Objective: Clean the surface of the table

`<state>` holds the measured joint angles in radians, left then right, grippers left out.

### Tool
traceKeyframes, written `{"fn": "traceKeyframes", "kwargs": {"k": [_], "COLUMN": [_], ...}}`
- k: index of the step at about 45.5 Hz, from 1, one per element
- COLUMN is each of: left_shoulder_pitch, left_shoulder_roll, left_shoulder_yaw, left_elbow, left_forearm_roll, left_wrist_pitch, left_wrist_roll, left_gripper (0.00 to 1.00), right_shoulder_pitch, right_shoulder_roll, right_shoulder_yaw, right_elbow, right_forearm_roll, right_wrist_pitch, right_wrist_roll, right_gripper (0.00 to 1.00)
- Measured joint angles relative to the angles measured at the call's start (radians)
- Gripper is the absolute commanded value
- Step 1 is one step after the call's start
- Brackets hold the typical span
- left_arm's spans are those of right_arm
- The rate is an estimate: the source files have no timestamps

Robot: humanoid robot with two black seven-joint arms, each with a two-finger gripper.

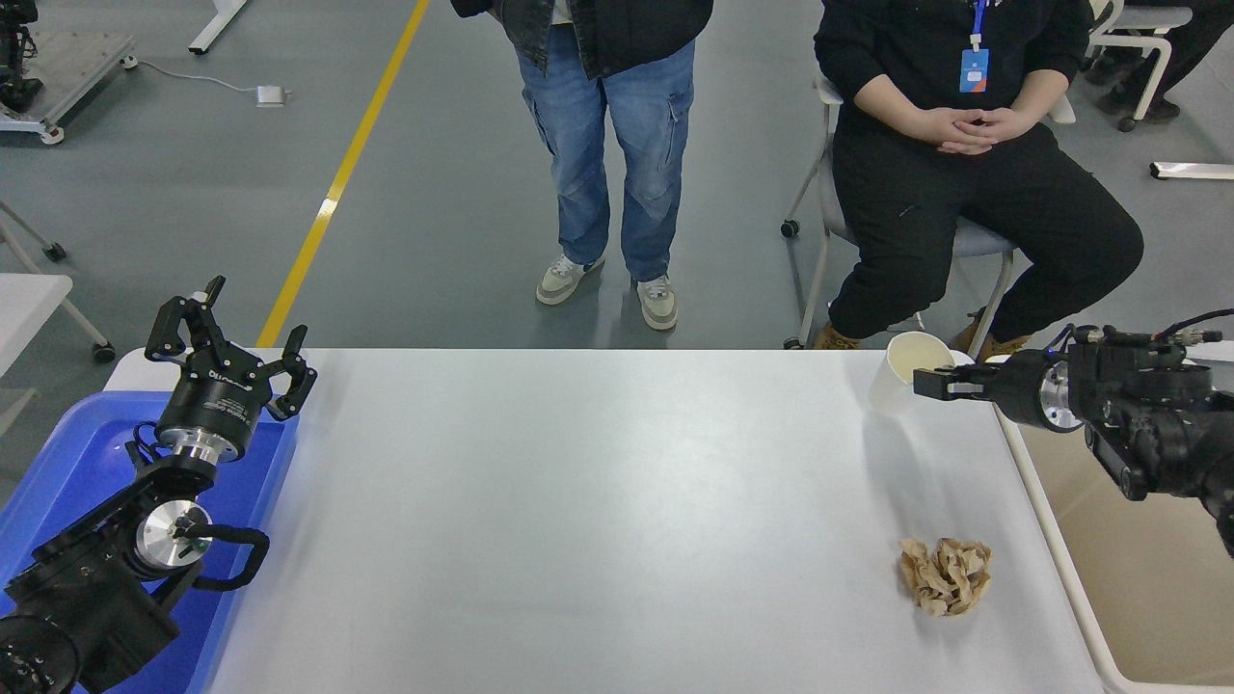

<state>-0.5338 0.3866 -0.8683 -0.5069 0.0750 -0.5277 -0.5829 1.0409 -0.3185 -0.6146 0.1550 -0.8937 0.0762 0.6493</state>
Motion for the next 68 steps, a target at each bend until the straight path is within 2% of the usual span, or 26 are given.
{"fn": "traceKeyframes", "kwargs": {"k": [13,28,36,43,57,68], "left_shoulder_pitch": [0.000,0.000,0.000,0.000,0.000,0.000], "left_shoulder_roll": [0.000,0.000,0.000,0.000,0.000,0.000], "left_shoulder_yaw": [0.000,0.000,0.000,0.000,0.000,0.000], "left_elbow": [0.000,0.000,0.000,0.000,0.000,0.000], "left_forearm_roll": [0.000,0.000,0.000,0.000,0.000,0.000], "left_wrist_pitch": [0.000,0.000,0.000,0.000,0.000,0.000], "left_wrist_roll": [0.000,0.000,0.000,0.000,0.000,0.000], "left_gripper": [1.00,1.00,1.00,1.00,1.00,1.00], "right_shoulder_pitch": [0.106,0.290,0.356,0.366,0.244,0.145], "right_shoulder_roll": [-0.135,-0.368,-0.449,-0.483,-0.488,-0.482], "right_shoulder_yaw": [0.008,0.010,0.011,0.011,0.008,0.011], "right_elbow": [0.157,0.401,0.445,0.406,0.175,0.039], "right_forearm_roll": [0.022,0.041,0.044,0.048,0.172,0.289], "right_wrist_pitch": [0.020,0.053,0.079,0.092,0.121,0.133], "right_wrist_roll": [0.061,0.078,0.080,0.077,0.051,-0.102], "right_gripper": [0.00,0.00,0.00,0.00,0.00,0.00]}}
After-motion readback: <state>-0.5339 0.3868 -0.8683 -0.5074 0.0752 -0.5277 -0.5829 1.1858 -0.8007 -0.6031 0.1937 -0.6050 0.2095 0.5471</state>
